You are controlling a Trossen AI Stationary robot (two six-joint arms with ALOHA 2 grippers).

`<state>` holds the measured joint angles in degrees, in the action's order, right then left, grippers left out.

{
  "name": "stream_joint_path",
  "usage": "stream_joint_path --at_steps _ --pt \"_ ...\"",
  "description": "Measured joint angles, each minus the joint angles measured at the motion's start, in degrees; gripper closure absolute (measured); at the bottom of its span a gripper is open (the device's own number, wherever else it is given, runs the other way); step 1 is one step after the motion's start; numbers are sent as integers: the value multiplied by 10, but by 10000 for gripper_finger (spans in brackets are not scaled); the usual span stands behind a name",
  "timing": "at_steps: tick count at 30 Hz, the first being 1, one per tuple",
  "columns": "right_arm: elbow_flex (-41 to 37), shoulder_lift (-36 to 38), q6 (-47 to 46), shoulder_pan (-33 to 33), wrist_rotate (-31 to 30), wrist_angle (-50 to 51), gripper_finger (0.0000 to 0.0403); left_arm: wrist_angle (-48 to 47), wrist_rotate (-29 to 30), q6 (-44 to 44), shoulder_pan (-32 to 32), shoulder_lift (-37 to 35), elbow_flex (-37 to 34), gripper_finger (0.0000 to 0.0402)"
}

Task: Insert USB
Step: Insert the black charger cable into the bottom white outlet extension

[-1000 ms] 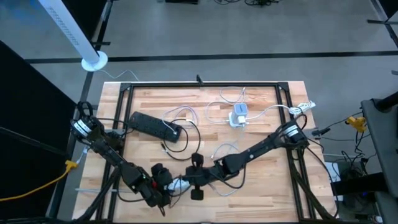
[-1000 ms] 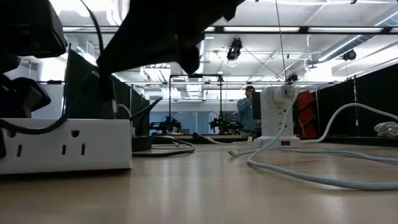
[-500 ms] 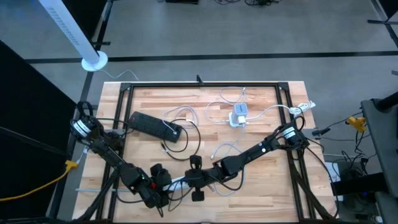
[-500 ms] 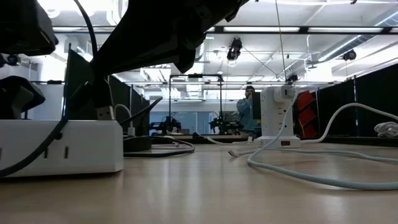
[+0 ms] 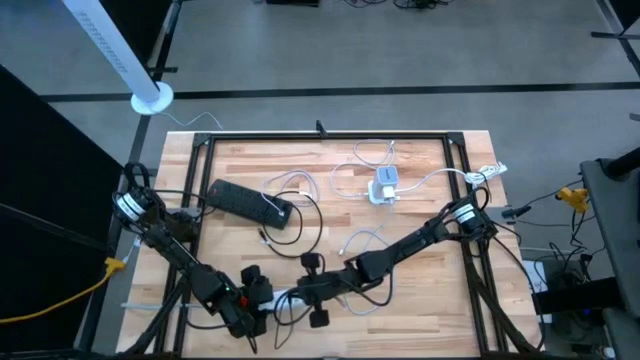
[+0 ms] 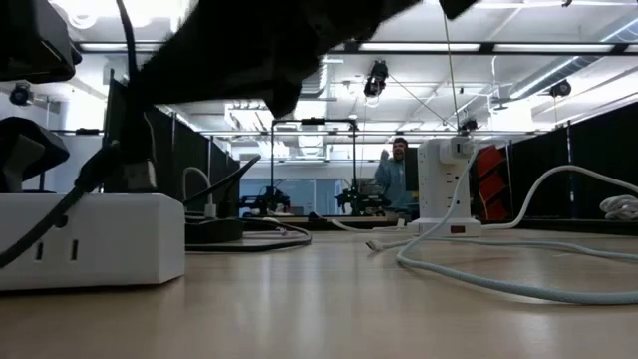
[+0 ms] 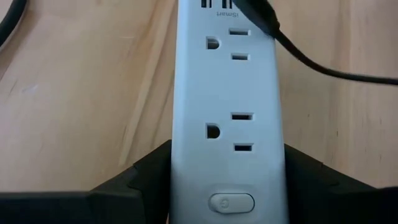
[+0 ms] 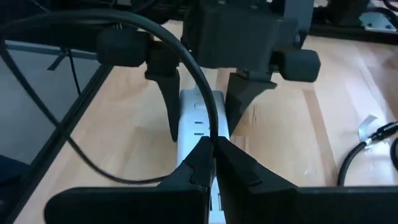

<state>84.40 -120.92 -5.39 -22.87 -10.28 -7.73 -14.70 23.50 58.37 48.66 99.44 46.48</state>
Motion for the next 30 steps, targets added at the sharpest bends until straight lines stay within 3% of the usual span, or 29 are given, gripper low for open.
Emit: stream_joint_path --at_steps 14,30 --pt "-51 0 29 2 5 -76 403 1 0 -4 0 0 0 197" --pt "-78 2 37 2 13 -88 403 1 -4 -13 0 0 0 197"
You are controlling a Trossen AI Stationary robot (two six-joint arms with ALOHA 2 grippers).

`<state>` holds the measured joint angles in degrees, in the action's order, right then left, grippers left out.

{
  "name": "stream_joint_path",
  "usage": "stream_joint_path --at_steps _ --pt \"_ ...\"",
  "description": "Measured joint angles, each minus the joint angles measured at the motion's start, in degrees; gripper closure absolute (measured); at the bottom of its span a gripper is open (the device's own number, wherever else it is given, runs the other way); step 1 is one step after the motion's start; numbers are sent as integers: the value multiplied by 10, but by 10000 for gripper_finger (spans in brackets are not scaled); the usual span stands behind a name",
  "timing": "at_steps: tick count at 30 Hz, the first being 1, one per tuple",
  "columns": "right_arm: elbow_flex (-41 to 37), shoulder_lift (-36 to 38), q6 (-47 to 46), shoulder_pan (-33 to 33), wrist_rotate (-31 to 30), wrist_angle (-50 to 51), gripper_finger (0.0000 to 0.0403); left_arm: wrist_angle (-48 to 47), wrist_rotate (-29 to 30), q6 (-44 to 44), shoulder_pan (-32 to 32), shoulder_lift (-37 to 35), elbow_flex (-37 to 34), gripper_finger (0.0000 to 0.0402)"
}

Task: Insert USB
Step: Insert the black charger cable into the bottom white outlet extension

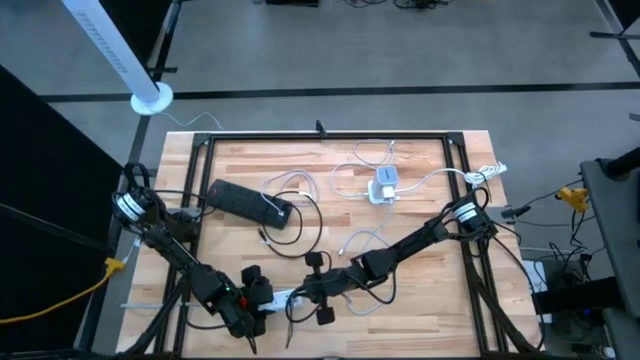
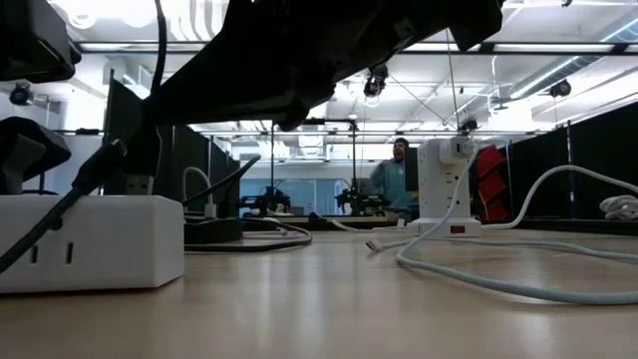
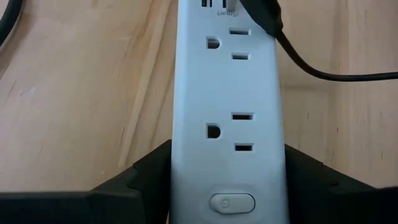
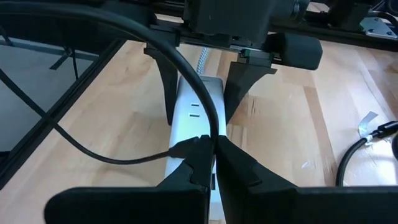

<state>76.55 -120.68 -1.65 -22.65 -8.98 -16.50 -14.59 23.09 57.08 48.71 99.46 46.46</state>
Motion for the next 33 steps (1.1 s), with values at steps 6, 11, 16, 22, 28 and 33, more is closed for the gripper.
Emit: stream_joint_path --at_steps 6,11,16,22,28,33 --pt "-1 6 -10 0 0 10 403 0 0 2 0 0 0 197" --pt "-1 11 -22 -1 0 17 403 0 0 3 0 0 0 197" --pt "-2 18 -30 -3 0 31 403 0 0 5 0 0 0 197" --pt "-1 22 -42 -5 0 45 403 0 0 5 0 0 0 197" --pt "23 21 -38 -8 -1 76 403 1 0 9 0 0 0 197" --pt "50 21 -33 -7 -23 138 403 1 0 13 0 0 0 197"
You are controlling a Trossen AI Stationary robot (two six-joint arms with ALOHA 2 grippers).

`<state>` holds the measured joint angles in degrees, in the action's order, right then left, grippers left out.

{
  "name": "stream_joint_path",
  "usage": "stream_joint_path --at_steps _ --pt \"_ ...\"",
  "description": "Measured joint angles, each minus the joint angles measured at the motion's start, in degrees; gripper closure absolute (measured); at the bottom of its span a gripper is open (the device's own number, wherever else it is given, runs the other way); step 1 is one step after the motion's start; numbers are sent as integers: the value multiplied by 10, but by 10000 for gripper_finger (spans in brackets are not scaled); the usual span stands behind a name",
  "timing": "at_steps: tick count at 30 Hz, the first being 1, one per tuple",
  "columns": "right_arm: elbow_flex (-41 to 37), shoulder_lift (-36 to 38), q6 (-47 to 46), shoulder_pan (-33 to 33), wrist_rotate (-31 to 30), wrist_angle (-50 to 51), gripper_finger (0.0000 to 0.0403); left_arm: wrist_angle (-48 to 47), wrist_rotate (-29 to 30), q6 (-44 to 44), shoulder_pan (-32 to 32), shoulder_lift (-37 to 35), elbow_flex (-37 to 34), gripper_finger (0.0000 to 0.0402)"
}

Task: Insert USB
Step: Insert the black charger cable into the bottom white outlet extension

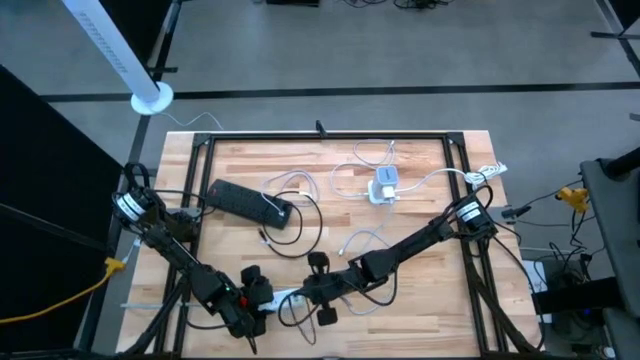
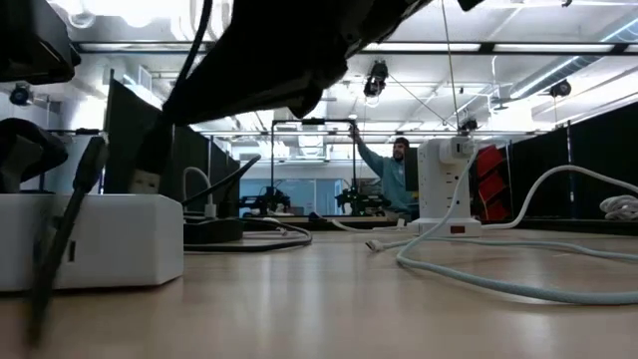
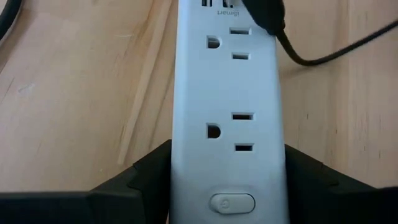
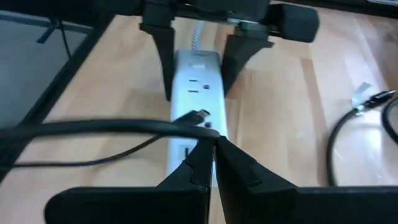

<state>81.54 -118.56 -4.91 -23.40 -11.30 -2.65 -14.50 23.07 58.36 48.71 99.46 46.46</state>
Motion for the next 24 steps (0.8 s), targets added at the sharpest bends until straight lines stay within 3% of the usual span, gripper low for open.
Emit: stream_joint_path --at_steps 7,14,24 --pt "25 0 -11 0 -7 28 403 0 0 13 0 0 0 197" --pt "106 0 -90 0 -22 178 403 0 3 47 0 0 0 197" --pt "141 0 -187 10 8 240 403 -1 4 90 -1 0 0 197"
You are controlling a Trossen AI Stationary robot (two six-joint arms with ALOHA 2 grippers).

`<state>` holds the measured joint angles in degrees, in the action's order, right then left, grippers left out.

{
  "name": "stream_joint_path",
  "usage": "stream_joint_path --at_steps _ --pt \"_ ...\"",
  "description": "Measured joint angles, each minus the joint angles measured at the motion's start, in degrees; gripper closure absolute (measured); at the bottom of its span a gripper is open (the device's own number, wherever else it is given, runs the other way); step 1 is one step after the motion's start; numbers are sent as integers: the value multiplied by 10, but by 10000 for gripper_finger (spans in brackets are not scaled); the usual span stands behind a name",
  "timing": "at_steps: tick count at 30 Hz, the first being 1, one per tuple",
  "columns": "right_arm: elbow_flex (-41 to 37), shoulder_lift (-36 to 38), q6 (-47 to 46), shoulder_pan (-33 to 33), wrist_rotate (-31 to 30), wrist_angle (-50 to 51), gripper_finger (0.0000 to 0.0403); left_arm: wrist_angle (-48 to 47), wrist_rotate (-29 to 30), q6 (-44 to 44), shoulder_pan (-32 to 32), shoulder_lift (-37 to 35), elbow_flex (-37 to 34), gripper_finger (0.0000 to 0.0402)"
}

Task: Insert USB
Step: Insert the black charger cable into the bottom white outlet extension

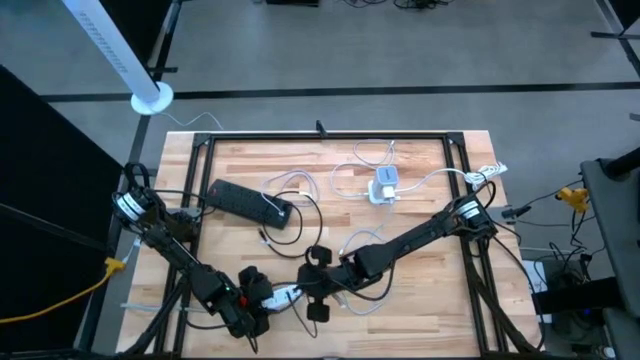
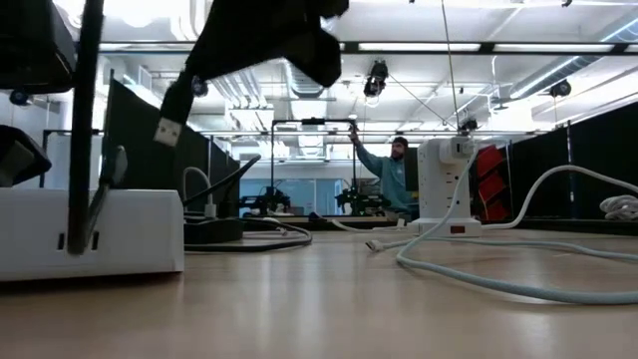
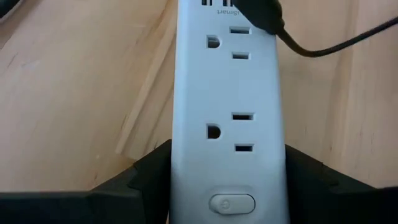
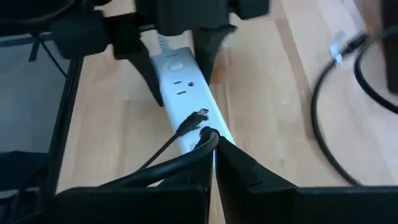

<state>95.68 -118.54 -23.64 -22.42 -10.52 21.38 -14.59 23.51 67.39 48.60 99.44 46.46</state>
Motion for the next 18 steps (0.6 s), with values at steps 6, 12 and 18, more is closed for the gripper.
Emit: stream_joint_path --at_steps 6,12,18 --pt "48 0 -26 5 2 76 403 -3 5 16 -1 0 0 197" --pt "57 -11 -15 19 28 79 403 -12 9 16 -6 0 0 197" --pt "88 -43 -19 20 49 96 403 -13 11 15 -7 0 0 197"
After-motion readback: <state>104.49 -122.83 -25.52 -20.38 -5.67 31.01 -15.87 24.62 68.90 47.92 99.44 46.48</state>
